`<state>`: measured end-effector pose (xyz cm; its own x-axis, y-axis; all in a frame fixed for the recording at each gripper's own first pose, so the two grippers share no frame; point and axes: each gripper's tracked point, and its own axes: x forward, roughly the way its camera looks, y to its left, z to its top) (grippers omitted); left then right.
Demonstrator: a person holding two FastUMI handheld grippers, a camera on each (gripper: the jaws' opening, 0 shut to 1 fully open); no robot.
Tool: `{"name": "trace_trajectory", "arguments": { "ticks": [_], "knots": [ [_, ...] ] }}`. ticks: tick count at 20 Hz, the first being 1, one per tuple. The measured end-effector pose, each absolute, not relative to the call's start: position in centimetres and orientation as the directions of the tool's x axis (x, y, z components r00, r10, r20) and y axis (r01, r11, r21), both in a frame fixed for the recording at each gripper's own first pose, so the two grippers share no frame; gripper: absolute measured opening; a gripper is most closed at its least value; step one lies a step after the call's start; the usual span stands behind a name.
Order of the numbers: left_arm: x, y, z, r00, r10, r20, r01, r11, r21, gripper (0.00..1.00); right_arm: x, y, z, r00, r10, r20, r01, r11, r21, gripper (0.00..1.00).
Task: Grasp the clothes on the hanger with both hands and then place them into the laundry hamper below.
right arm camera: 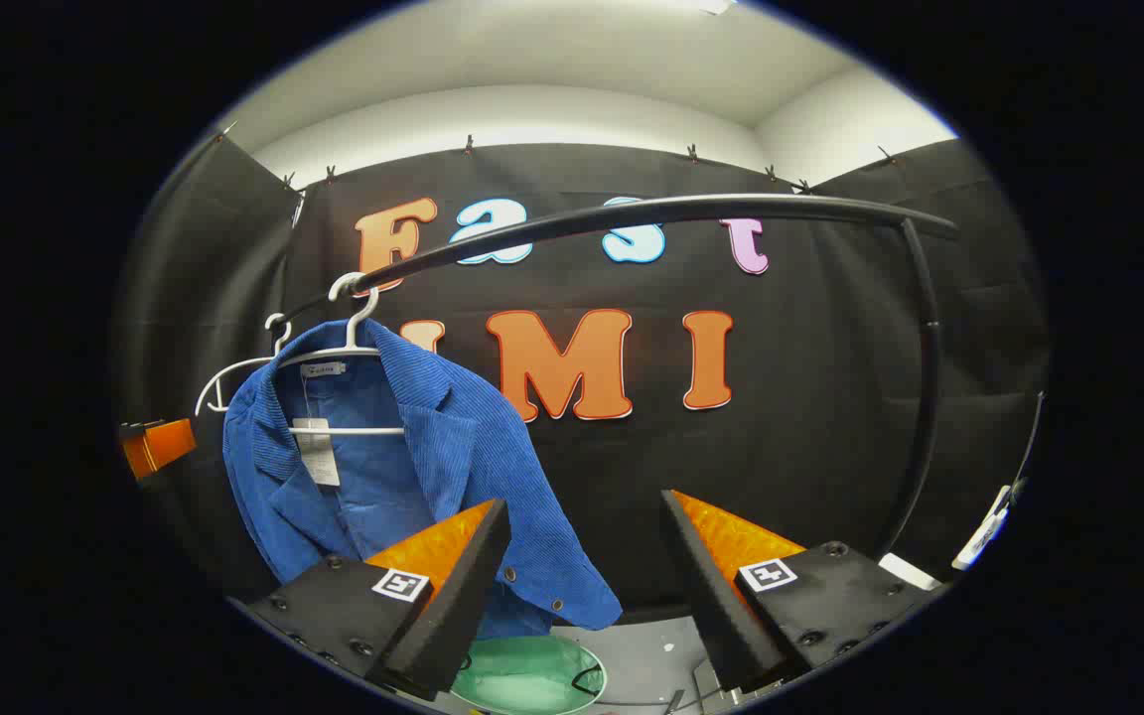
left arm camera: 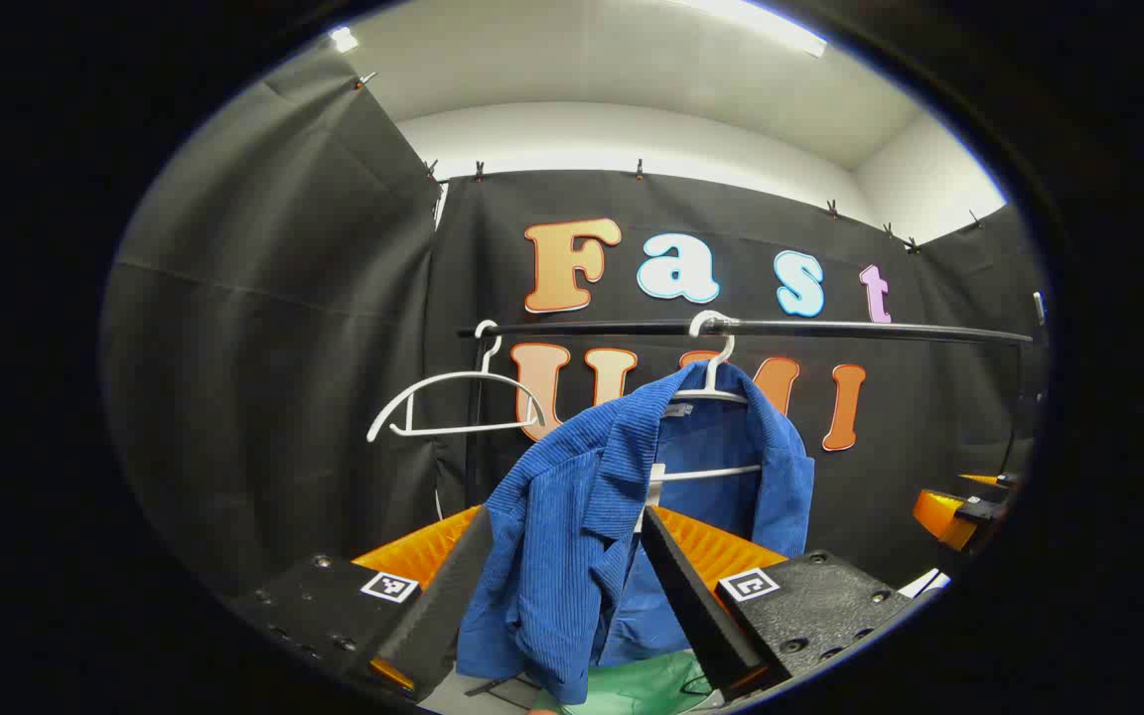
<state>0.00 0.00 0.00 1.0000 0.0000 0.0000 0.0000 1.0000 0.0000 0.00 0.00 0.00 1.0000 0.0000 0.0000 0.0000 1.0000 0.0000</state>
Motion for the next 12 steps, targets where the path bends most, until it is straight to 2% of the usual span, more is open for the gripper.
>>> {"name": "trace_trajectory", "arguments": {
  "ticks": [1,4,8,9,10,12],
  "knots": [
    [-0.2,0.3,0.1,1.0,-0.004,-0.002,0.004,1.0,-0.006,0.93,-0.3,0.2,0.2,1.0,-0.008,0.003,0.008,1.0,-0.005,0.89],
    [-0.9,1.6,0.3,1.0,-0.012,0.012,0.012,1.0,-0.015,0.95,-1.5,1.3,-0.1,1.0,-0.019,-0.003,0.019,1.0,-0.003,0.89],
    [-1.8,3.1,-0.2,1.0,0.001,0.004,-0.001,1.0,-0.031,0.93,-2.7,2.8,-1.3,1.0,-0.013,-0.016,0.013,1.0,-0.012,0.89],
    [-2.0,3.3,0.0,1.0,0.0,0.01,0.001,1.0,-0.028,0.95,-2.9,3.0,-1.5,1.0,-0.011,-0.021,0.011,1.0,-0.018,0.89],
    [-2.2,3.2,0.2,1.0,-0.005,0.018,0.005,1.0,-0.026,0.95,-2.9,3.0,-1.6,1.0,-0.012,-0.022,0.012,1.0,-0.021,0.98],
    [-1.8,3.4,0.4,1.0,0.007,0.022,-0.007,1.0,-0.02,0.95,-2.8,3.0,-1.3,1.0,-0.005,-0.017,0.004,1.0,-0.019,0.98]
  ]
}}
